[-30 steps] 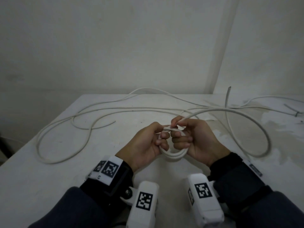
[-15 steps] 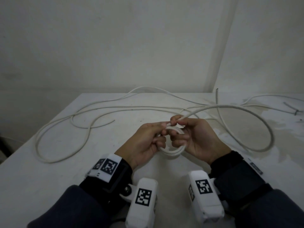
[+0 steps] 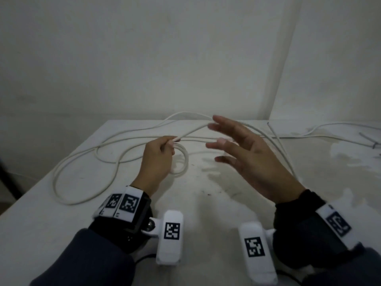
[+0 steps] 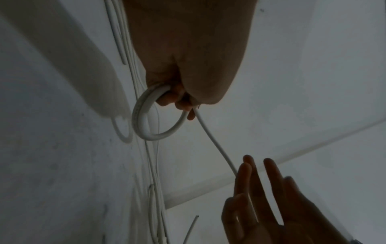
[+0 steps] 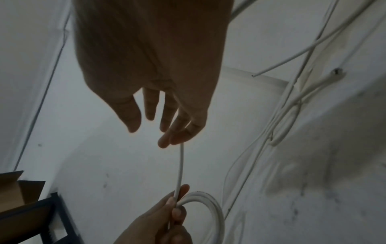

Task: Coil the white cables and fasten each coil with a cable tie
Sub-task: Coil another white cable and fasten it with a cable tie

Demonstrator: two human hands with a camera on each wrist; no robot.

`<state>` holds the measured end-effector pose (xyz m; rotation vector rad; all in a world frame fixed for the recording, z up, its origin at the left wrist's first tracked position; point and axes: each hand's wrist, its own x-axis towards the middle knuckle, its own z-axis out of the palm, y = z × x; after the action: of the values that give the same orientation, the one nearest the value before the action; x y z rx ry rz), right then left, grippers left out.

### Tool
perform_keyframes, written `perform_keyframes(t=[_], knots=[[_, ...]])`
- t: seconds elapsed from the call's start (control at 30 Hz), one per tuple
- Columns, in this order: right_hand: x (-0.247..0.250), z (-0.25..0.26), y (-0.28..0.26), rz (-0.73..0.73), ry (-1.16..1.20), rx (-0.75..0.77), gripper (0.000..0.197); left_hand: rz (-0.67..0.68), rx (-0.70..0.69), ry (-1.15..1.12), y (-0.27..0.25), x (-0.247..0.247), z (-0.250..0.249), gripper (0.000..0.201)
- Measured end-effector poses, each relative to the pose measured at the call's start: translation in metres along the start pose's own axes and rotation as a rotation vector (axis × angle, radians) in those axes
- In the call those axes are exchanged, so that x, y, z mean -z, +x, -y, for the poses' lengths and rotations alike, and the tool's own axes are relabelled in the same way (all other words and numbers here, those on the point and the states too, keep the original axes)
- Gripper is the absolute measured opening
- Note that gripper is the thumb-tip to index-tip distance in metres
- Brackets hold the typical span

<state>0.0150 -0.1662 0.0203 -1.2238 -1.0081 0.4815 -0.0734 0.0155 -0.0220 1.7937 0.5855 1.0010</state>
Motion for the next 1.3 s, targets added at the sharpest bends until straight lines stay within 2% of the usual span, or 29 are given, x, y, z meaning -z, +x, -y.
perform_keyframes(t=[0.13, 0.23, 0.3, 0.37, 0.47, 0.57, 0.63, 0.67, 0.8, 0.87, 1.0, 1.17, 1.3], knots=[[0.003, 0.001, 0.006, -0.227, -0.215, 0.091, 0.050, 0.070, -0.076, 0.056, -0.005, -0.007, -0.005, 0.027], [0.002, 0.000, 0.015, -0.406, -0.441, 0.090, 0.041, 0.069, -0.092, 0.060, -0.005, -0.007, -0.006, 0.026], [0.002, 0.004, 0.021, -0.489, -0.712, 0.116, 0.032, 0.050, -0.095, 0.031, -0.004, -0.005, -0.005, 0.026], [0.000, 0.009, 0.025, -0.477, -0.982, 0.116, 0.022, 0.025, -0.106, -0.007, -0.004, -0.004, -0.005, 0.026], [-0.006, 0.014, 0.030, -0.315, -1.260, -0.044, 0.016, -0.004, -0.071, -0.144, -0.004, -0.003, -0.006, 0.026], [-0.013, 0.016, 0.032, -0.144, -1.278, -0.143, 0.023, -0.002, 0.022, -0.372, -0.003, -0.002, -0.009, 0.028], [-0.017, 0.011, 0.032, -0.015, -1.185, -0.200, 0.032, 0.031, 0.096, -0.576, -0.004, -0.002, -0.014, 0.028], [-0.019, 0.007, 0.031, 0.029, -1.063, -0.219, 0.035, 0.050, 0.133, -0.679, -0.004, -0.002, -0.016, 0.028], [-0.020, -0.007, 0.024, -0.011, -0.311, -0.343, 0.034, 0.111, 0.257, -1.007, -0.007, -0.005, -0.024, 0.026], [-0.019, -0.011, 0.023, -0.023, 0.011, -0.377, 0.031, 0.116, 0.298, -1.086, -0.008, -0.008, -0.026, 0.026], [-0.018, -0.020, 0.021, -0.036, 0.460, -0.392, 0.027, 0.112, 0.333, -1.097, -0.016, -0.018, -0.026, 0.026], [-0.014, -0.024, 0.019, -0.047, 0.669, -0.309, 0.025, 0.220, 0.380, -0.972, -0.025, -0.022, -0.019, 0.018], [-0.004, -0.026, 0.019, -0.092, 0.714, -0.275, 0.030, 0.422, 0.411, -0.987, -0.027, -0.020, -0.018, 0.020]])
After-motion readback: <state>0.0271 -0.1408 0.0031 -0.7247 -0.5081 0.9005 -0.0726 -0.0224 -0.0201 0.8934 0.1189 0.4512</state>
